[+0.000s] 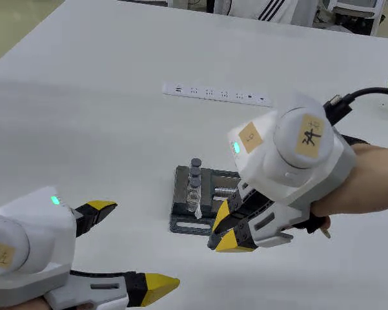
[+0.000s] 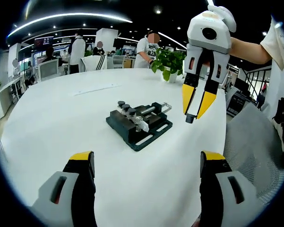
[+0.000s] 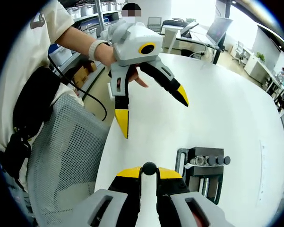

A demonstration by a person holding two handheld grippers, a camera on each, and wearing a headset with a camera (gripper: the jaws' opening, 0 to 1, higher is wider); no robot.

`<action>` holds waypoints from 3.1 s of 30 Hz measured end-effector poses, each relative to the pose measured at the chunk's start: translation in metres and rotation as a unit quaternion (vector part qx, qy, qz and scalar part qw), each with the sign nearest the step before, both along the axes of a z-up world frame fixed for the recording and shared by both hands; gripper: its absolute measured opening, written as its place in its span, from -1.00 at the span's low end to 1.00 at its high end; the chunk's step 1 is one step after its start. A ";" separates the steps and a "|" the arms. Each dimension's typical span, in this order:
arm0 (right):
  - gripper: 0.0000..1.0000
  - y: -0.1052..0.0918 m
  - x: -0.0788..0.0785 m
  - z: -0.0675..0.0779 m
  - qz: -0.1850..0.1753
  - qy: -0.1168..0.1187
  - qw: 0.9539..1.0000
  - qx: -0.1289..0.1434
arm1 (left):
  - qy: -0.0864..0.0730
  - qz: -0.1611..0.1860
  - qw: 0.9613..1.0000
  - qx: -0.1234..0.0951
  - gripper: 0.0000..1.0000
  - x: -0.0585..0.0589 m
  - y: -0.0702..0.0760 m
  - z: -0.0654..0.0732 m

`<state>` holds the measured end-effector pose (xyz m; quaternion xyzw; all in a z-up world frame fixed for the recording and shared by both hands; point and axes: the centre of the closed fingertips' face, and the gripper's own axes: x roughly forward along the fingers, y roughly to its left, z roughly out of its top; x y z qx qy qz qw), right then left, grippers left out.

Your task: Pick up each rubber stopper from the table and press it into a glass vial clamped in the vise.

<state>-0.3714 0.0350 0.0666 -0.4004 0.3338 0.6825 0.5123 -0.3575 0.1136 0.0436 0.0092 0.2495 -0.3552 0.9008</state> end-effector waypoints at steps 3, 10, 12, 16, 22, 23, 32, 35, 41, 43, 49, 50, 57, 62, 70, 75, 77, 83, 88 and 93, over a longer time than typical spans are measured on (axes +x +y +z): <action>-0.87 -0.001 0.004 0.000 0.004 -0.006 1.000 -0.005 | 0.002 0.003 1.000 0.000 0.87 0.001 0.004 -0.001; -0.87 0.004 0.025 0.000 0.015 -0.025 1.000 -0.013 | -0.003 0.014 1.000 0.000 0.84 0.004 0.008 0.003; -0.87 0.005 0.029 0.001 0.020 -0.029 0.999 -0.018 | -0.005 0.016 1.000 0.001 0.83 0.004 0.010 0.004; -0.87 0.008 0.045 0.001 0.034 -0.046 0.998 -0.030 | -0.004 0.022 1.000 0.002 0.83 0.005 0.012 0.004; -0.87 0.011 0.061 0.000 0.074 -0.069 0.994 -0.033 | -0.003 0.021 1.000 0.007 0.84 0.005 0.017 0.002; -0.87 0.013 0.065 -0.001 0.081 -0.073 0.994 -0.030 | -0.004 0.022 1.000 0.007 0.84 0.006 0.017 0.002; -0.88 0.019 0.087 -0.014 0.156 -0.132 0.978 -0.047 | -0.003 0.029 1.000 0.008 0.82 0.009 0.024 -0.001; -0.88 0.023 0.085 -0.020 0.173 -0.126 0.976 -0.047 | -0.001 0.033 0.999 0.008 0.81 0.009 0.024 -0.002; -0.89 0.026 0.089 -0.031 0.177 -0.118 0.975 -0.059 | 0.000 0.040 0.999 0.004 0.81 0.010 0.026 -0.003; -0.89 0.026 0.089 -0.031 0.177 -0.117 0.975 -0.061 | 0.000 0.040 0.999 0.004 0.81 0.009 0.026 -0.004; -0.89 0.029 0.088 -0.031 0.179 -0.115 0.975 -0.061 | 0.002 0.043 0.999 0.002 0.79 0.008 0.029 -0.005; -0.89 0.030 0.088 -0.032 0.181 -0.115 0.975 -0.065 | 0.002 0.043 0.999 0.002 0.79 0.008 0.030 -0.004; -0.88 0.033 0.087 -0.034 0.191 -0.120 0.971 -0.075 | 0.003 0.047 0.999 0.000 0.78 0.007 0.034 -0.005; -0.88 0.033 0.088 -0.036 0.199 -0.125 0.968 -0.085 | 0.004 0.047 0.999 -0.001 0.78 0.006 0.034 -0.005; -0.88 0.036 0.085 -0.036 0.200 -0.121 0.968 -0.095 | 0.006 0.045 0.999 -0.004 0.76 0.005 0.032 -0.005; -0.89 0.036 0.088 -0.038 0.191 -0.111 0.970 -0.097 | 0.006 0.046 0.999 -0.005 0.75 0.005 0.032 -0.005; -0.89 0.036 0.088 -0.038 0.187 -0.109 0.972 -0.095 | 0.006 0.046 0.999 -0.006 0.75 0.005 0.032 -0.005; -0.89 0.035 0.088 -0.037 0.172 -0.102 0.974 -0.103 | 0.009 0.045 0.999 -0.007 0.74 0.005 0.030 -0.006; -0.90 0.034 0.089 -0.037 0.133 -0.083 0.982 -0.108 | 0.009 0.042 0.999 -0.008 0.73 0.006 0.026 -0.006; -0.91 0.032 0.087 -0.036 0.100 -0.071 0.987 -0.103 | 0.007 0.041 0.999 -0.011 0.73 0.008 0.022 -0.005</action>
